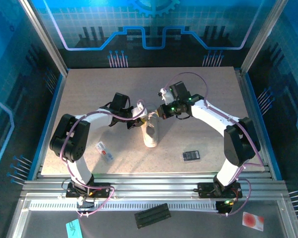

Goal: Tie the shoes

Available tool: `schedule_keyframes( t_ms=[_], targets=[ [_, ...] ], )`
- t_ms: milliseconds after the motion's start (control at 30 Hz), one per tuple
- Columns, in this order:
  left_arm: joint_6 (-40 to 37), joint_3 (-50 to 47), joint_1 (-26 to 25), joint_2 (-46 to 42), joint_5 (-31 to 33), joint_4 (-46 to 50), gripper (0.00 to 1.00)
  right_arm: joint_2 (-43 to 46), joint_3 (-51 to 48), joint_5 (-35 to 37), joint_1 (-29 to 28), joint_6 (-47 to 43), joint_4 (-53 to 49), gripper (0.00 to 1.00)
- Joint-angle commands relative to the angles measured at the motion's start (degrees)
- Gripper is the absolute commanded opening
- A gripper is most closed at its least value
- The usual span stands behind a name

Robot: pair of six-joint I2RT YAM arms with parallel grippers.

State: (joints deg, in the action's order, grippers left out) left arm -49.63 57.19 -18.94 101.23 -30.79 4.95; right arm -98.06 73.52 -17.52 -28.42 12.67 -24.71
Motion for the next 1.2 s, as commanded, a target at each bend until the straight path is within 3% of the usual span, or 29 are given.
schedule_keyframes(
  t_ms=[0, 100, 533, 1167],
  targets=[
    [-0.5, 0.7, -0.3, -0.4, 0.3, 1.6, 0.11, -1.4, 1.3, -2.3, 0.3, 0.5, -1.9, 0.0],
    [-0.5, 0.5, -0.2, -1.2, 0.9, 2.2, 0.0, -2.0, 1.2, -2.7, 0.5, 0.4, -2.3, 0.0],
    [-1.9, -2.5, 1.8, -5.7, 2.9, 6.0, 0.0, -4.5, 1.7, -1.5, 3.5, 0.8, -6.6, 0.0],
    [2.8, 1.1, 2.8, -2.8, 9.1, 13.2, 0.0, -9.4, 0.2, 0.7, 5.0, -2.2, -13.2, 0.0]
  ],
)
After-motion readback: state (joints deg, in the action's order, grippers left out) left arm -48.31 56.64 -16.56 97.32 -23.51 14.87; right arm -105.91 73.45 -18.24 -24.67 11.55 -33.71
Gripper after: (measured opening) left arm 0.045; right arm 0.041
